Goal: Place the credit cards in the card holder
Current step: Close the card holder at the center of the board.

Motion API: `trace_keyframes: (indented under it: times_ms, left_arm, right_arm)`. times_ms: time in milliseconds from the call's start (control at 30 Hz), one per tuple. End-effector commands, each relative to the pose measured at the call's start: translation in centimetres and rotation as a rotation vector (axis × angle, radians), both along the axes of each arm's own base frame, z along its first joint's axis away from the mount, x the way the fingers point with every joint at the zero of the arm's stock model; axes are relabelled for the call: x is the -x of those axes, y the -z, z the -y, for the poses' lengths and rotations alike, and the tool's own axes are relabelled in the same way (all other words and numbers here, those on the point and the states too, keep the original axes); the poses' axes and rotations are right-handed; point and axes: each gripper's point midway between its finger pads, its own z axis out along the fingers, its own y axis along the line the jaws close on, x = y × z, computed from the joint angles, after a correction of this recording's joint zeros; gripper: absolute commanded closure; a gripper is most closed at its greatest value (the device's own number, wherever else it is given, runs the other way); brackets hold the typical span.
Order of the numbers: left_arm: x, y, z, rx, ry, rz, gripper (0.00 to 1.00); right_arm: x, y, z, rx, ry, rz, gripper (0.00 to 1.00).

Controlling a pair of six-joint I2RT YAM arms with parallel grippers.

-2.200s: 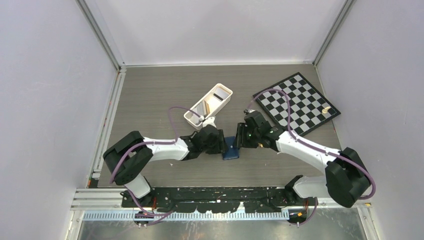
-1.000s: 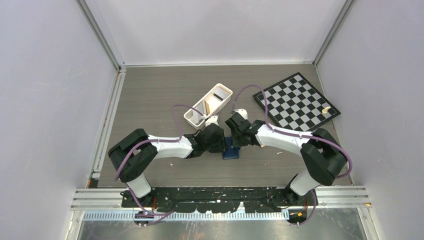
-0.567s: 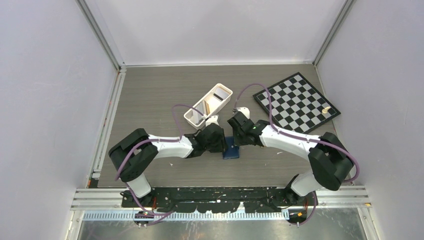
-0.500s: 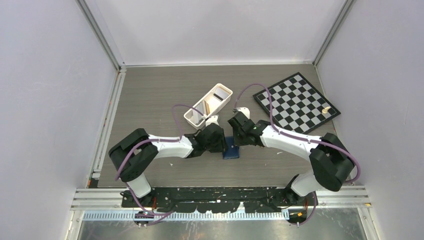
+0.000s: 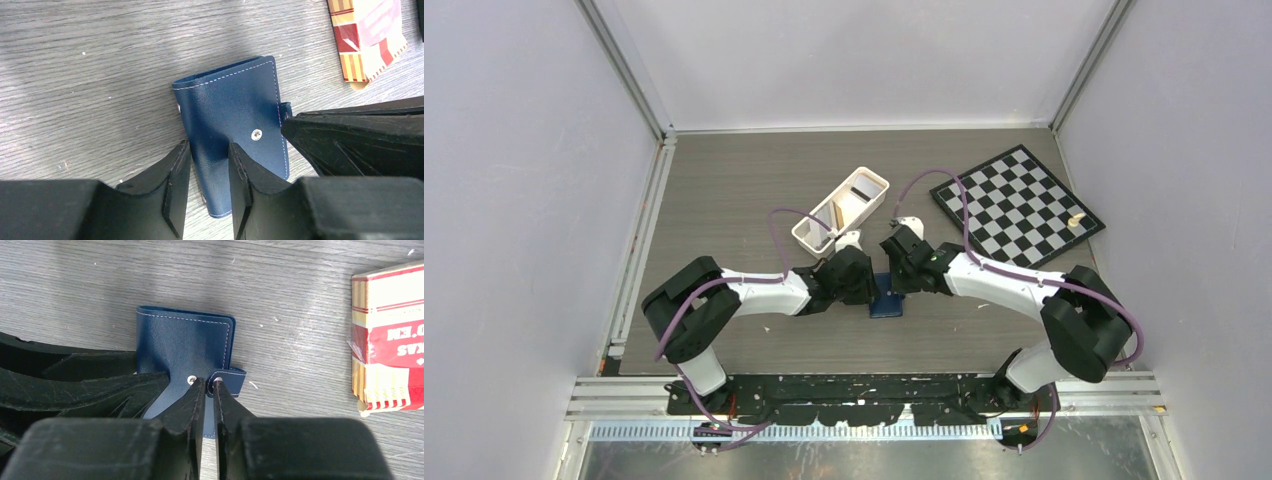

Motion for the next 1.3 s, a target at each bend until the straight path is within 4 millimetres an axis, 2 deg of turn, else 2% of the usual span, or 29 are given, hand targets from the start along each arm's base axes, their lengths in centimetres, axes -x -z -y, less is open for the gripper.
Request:
trace_keyframes:
  times_ms: [0, 200, 433, 633, 933, 1267]
  left_arm:
    - [1.3, 3.4, -2.3, -0.138, 0.016, -0.058, 0.67]
    - [1.3, 3.6, -2.2, -0.14, 0.018, -0.063, 0.67]
    - [1.4, 3.6, -2.3, -0.142, 0.016, -0.063, 0.67]
    - [1.4, 3.7, -2.3, -0.142, 0.017, -0.066, 0.67]
    - [1.4, 3.9, -2.3, -0.153, 0.02, -0.068, 0.68]
    - [1.5, 3.9, -2.2, -0.152, 0.024, -0.07, 0.68]
  right_arm:
    - [-0.8, -0.4, -0.5, -0.021, 0.016, 0.034, 0.88]
    - [-0.7, -0.5, -0.4, -0.025, 0.017, 0.033, 0.99]
    - [-0.6, 0.0, 0.8, 0.028, 0.037, 0.042, 0.99]
    - [0.2, -1.0, -1.8, -0.152, -0.03, 0.049, 1.0]
    - [0.6, -1.3, -2.1, -0.189, -0.05, 0.049, 0.99]
    - [0.5, -0.6, -2.9, -0.213, -0.063, 0.033, 1.0]
